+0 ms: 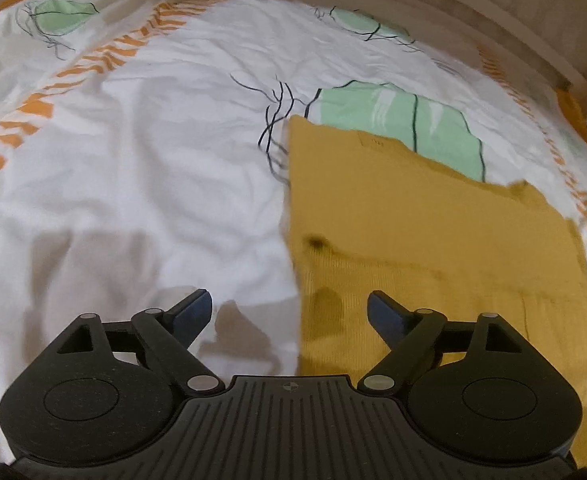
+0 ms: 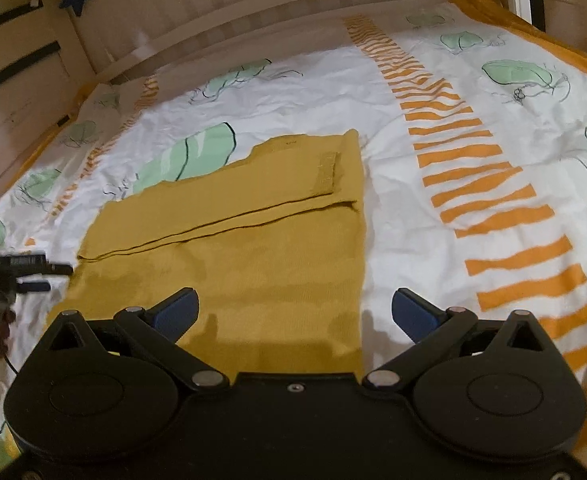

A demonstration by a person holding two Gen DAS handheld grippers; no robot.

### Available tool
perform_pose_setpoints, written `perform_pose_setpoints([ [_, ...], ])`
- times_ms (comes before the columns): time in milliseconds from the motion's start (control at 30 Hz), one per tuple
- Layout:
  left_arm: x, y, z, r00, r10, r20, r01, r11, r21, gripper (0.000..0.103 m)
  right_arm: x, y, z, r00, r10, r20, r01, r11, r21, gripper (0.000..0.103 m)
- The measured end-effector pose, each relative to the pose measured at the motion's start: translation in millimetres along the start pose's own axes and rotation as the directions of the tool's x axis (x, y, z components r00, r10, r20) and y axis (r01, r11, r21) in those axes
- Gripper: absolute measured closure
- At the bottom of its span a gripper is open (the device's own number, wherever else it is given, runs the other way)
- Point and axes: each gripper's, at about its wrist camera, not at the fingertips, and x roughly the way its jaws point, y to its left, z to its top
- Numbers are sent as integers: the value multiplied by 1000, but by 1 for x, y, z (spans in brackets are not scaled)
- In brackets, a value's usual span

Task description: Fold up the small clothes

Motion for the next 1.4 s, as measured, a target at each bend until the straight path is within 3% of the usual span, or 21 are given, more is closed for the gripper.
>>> perform_pose_setpoints([
  [367,-72,9,-76,999,-15,36,15,1000,-10,18,-29,-5,-37,1000,20,-1,-20,996,88,0],
  [733,-84,-1,-136,999,-30,-40,31,999,32,18,-49,-22,-70,999,45,-27,-39,978,204,0],
  [1067,-92,-8,-162,999,-23,-23,24,996,83,18,-61,-27,-89,993,117,-15,-108,956,271,0],
  [1267,-92,-9,-166,999,-44,-31,47,994,95,14,-68,-37,-93,979,204,0,-190,912,364,0],
  [1400,-89,-9,-166,998,-49,-42,53,994,97,13,-65,-43,-90,967,252,-41,-216,895,391,1],
])
